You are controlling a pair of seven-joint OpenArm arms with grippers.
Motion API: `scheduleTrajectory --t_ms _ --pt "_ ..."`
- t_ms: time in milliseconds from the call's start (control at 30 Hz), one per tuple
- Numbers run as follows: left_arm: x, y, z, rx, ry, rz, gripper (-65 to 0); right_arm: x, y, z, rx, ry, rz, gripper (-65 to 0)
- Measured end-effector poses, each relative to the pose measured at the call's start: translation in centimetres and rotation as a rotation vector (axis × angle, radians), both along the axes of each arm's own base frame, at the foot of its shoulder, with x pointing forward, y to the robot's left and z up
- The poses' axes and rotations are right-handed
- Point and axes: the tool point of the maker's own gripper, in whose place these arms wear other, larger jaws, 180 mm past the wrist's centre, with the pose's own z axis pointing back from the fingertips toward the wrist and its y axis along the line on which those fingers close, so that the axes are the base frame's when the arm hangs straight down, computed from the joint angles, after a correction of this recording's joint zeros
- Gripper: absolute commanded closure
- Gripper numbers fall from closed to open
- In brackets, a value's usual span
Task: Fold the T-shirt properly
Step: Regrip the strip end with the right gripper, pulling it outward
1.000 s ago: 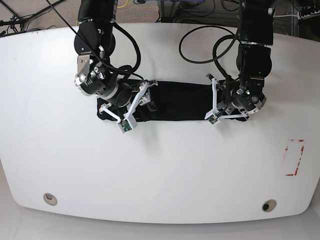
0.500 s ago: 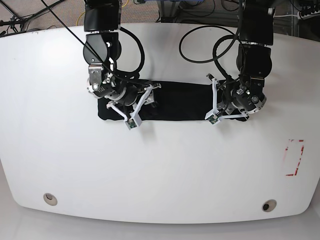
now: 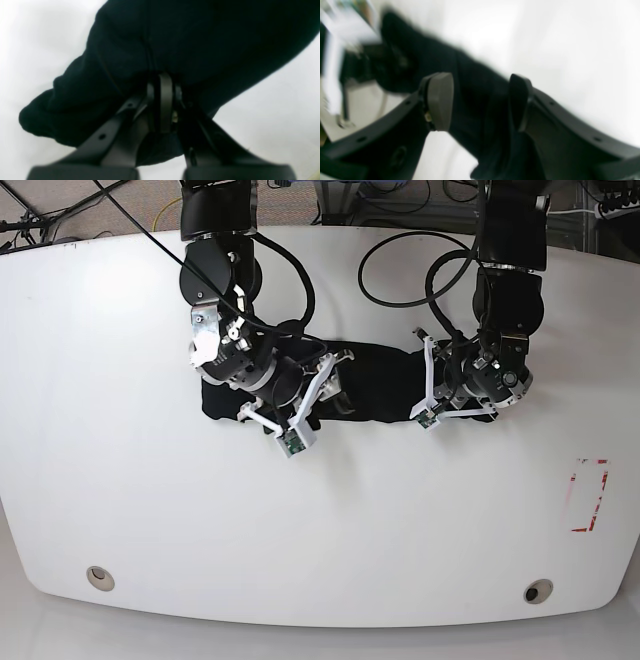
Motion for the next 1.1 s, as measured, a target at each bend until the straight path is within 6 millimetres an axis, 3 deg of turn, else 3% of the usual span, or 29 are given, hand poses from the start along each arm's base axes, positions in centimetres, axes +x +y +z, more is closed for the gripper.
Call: scheduleTrajectory --t_ms 133,267,467,633,767,933,1100 --pt "0.0 0.0 0.0 -0.001 -0.001 0.0 0.0 -0.2 -0.8 1.5 -0.017 -0.046 -0.008 -34.4" --pt "0.0 0.0 0.0 -0.003 -0.002 0.0 0.0 -0.6 -2.3 1.4 -0.039 -0.041 -0.024 -34.2" --pt "0.0 0.0 0.1 -0.001 -0.003 0.0 0.0 -0.4 -7.1 -0.2 -0.107 -0.001 -0.128 -32.8" --pt "0.0 0.0 0.1 0.0 -0.004 0.0 0.0 -0.7 -10.6 -2.0 -0.137 0.05 -0.211 -19.2" --pt "0.0 0.0 0.1 -0.001 -0.004 0.0 0.0 -1.0 -13.0 -3.5 -0.168 0.096 -0.245 -13.3" --pt "0.0 0.1 0.1 0.001 -0.003 0.0 0.0 -1.3 -14.9 -5.7 -0.183 0.16 -0.277 -12.4" --pt "0.3 0.1 0.3 0.007 -0.004 -0.001 0.0 -1.6 -15.0 -8.3 -0.15 0.203 -0.293 -12.2"
